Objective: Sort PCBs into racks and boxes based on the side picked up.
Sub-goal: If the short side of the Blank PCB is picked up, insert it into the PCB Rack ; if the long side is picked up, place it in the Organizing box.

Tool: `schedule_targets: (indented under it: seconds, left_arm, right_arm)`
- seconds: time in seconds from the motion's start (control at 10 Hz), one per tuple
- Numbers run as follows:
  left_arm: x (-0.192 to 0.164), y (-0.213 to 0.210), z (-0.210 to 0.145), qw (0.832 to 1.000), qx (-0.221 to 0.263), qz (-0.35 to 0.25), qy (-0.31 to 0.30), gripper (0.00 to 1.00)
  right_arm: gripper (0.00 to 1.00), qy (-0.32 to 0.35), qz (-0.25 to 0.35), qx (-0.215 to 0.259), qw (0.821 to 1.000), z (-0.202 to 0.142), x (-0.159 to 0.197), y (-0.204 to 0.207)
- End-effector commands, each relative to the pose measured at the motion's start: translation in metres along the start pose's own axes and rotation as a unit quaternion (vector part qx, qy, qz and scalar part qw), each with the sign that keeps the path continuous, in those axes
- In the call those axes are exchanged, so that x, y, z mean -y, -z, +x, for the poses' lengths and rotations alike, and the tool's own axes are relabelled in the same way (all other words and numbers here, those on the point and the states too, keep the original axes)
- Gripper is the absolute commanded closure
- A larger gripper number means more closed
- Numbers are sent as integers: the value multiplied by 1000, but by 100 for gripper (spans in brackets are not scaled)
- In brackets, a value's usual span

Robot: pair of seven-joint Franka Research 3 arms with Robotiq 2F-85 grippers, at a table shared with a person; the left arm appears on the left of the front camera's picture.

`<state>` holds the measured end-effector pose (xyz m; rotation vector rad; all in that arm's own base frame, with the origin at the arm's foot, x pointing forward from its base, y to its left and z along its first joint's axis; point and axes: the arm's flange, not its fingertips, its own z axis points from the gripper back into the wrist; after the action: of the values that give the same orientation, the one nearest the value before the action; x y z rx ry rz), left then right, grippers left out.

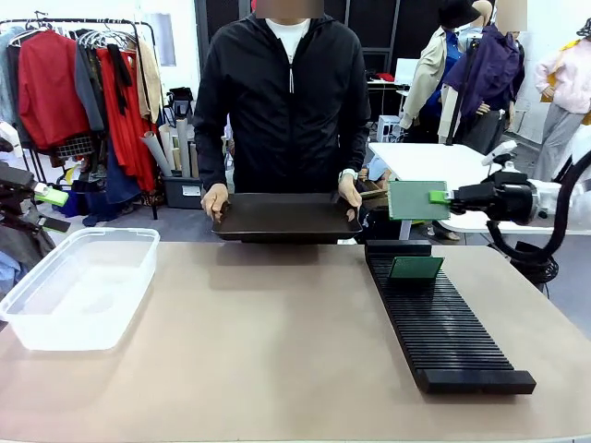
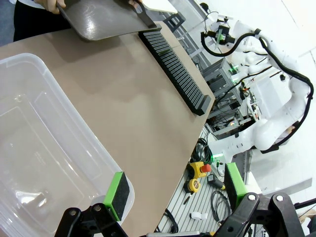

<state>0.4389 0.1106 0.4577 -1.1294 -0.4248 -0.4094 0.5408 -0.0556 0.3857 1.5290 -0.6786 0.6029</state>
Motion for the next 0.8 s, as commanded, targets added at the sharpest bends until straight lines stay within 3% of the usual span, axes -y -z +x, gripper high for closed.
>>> schedule_targets:
  seconds: [0.0,0.4,0.7]
  left_arm:
    - [3,0,0,1000,1,-3,-4,0]
    - [3,0,0,1000,1,-3,-4,0]
    - [3,0,0,1000,1,-3,-4,0]
  right_arm:
    - [100,-41,21,-6,999,-17,4,-14]
    - [100,-133,30,-26,990,-46,24,-39]
    - [100,-156,24,-29,987,-75,30,-51]
